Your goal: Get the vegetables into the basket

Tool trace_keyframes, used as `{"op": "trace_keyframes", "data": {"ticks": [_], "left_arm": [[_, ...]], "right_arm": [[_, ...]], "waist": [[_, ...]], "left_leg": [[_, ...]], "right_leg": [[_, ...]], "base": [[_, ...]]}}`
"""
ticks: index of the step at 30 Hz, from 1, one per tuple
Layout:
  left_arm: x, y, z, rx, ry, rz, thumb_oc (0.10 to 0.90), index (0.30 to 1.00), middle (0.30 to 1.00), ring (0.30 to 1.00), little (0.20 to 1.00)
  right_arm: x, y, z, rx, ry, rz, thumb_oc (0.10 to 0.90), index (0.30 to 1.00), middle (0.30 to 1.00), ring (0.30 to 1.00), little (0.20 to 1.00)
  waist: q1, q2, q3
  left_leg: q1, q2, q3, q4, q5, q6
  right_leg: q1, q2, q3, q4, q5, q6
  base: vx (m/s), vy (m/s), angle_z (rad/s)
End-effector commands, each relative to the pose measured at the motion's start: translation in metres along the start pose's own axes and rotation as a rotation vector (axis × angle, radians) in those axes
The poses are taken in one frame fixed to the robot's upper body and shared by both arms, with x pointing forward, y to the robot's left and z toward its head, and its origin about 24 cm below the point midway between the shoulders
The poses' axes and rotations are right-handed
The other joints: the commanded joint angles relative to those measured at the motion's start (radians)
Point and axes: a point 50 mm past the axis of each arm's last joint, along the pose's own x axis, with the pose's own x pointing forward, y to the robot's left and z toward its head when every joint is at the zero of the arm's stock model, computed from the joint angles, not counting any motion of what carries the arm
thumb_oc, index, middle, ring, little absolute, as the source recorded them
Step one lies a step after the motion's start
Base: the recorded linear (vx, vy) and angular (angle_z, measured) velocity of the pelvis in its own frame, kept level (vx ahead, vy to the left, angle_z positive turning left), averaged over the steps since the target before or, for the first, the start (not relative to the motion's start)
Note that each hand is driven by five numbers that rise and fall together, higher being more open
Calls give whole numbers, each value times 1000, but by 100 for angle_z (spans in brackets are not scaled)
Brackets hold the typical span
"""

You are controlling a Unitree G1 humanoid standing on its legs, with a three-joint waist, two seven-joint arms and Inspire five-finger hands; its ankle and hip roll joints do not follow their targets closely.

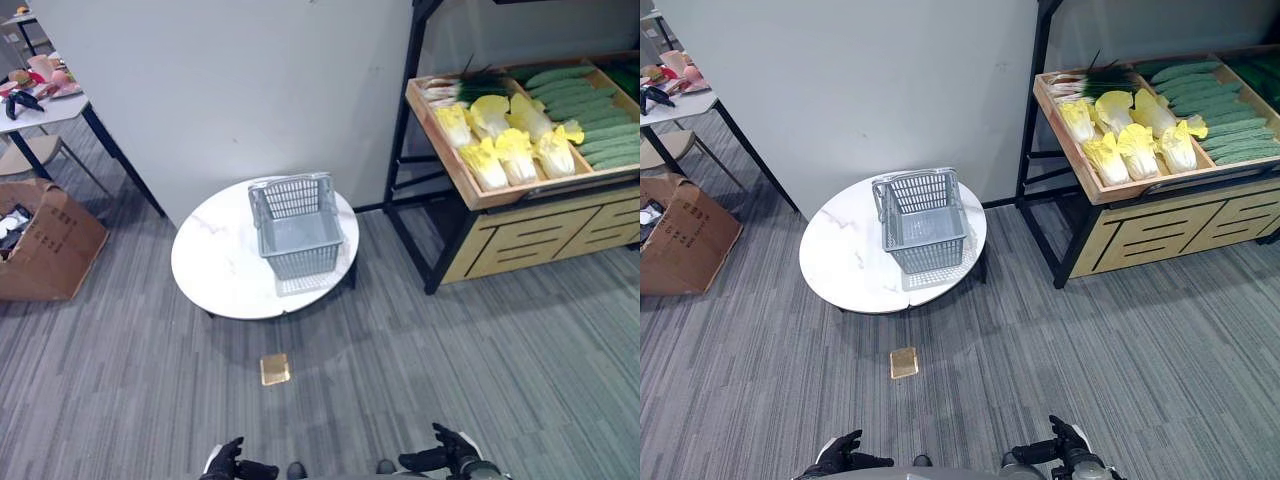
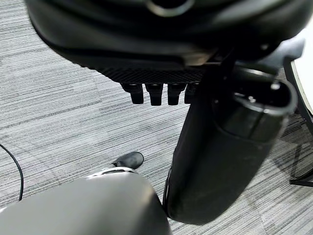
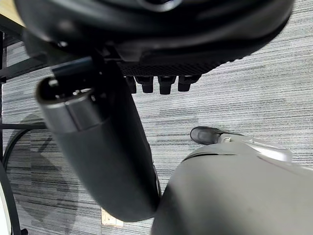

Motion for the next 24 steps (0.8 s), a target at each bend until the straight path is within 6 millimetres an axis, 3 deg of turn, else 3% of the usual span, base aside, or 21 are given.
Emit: {"op": "trace_keyframes", "data": {"ticks": [1,24], "left_arm": [[1,-6,4,40,0,-26,900,1000,1000,1000,1000],[1,-4,-1,56,21,-45,900,1000,1000,1000,1000]], "right_arm": [[-2,8,-18,-20,84,20,900,1000,1000,1000,1000],[-3,9,-21,-3,92,42,900,1000,1000,1000,1000]], "waist": [[-4,-59,39],[-5,-62,33]], "left_leg": [[55,7,-12,1,-54,-52],[64,14,-12,1,-54,-57]], "right_leg": [[-8,-132,56,-48,118,138],[3,-128,53,-48,111,133]], "base": [[0,0,0],[0,0,0]]}}
